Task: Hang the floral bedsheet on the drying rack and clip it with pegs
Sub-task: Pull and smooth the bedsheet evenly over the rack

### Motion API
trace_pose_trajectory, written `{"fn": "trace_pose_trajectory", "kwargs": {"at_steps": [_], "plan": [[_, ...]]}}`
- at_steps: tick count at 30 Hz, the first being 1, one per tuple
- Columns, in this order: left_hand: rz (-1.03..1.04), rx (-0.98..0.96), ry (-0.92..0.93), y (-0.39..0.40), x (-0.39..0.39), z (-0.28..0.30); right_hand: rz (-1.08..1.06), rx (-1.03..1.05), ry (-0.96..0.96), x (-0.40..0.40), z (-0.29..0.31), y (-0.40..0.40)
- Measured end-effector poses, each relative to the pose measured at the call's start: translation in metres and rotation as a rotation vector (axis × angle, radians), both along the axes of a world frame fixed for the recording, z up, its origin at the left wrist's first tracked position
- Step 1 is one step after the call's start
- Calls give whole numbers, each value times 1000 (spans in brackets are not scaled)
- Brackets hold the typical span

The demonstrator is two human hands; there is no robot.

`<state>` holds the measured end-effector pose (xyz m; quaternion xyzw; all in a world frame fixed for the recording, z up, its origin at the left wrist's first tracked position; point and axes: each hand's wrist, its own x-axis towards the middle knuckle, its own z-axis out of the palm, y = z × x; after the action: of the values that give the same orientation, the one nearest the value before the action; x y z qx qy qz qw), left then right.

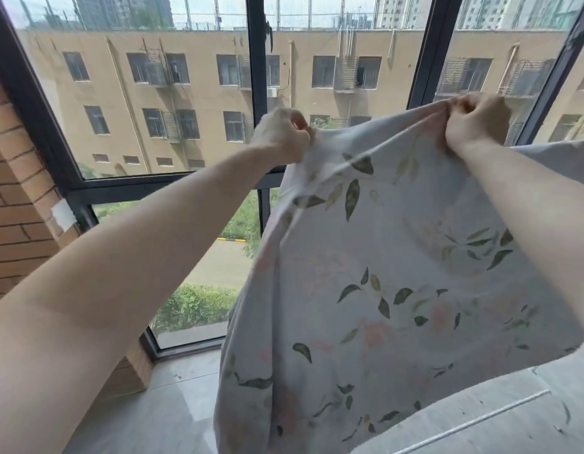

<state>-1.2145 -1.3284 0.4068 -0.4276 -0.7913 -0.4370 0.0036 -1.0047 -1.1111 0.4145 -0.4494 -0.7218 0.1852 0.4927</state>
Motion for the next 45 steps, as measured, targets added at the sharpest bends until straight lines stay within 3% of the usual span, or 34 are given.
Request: {"fn": "trace_pose_trajectory", "kwargs": {"at_steps": [3,5,10,16,22,28,33,39,41,45], "plan": [[-96,-279,-20,21,10,-16,80,-141,-415,-2,0,-3],[-182,-375,-62,22,20,-29,140,-92,-524,-4,9,-15],[-283,-396,-183,14,9,-51,450,10,-508,-22,-4,-46],[-238,-261,-249,-22,-9,-69,381,175,-531,-27,-29,-45],[-393,-198,-337,-94,0,-114,361,211,-523,-24,-30,-36],[-145,-112,-55,-99,28,-120,386,262,-514,-26,-31,-40],[96,51,-91,-99,45,-113,551,318,-554,-13,-31,-39],[351,456,-267,-57,71,-54,726,276,-472,1,-23,-26],[373,426,-268,-31,82,-37,779,196,-442,5,-19,-23],[331,120,-197,7,120,-29,733,132,-469,13,-19,-12]]}}
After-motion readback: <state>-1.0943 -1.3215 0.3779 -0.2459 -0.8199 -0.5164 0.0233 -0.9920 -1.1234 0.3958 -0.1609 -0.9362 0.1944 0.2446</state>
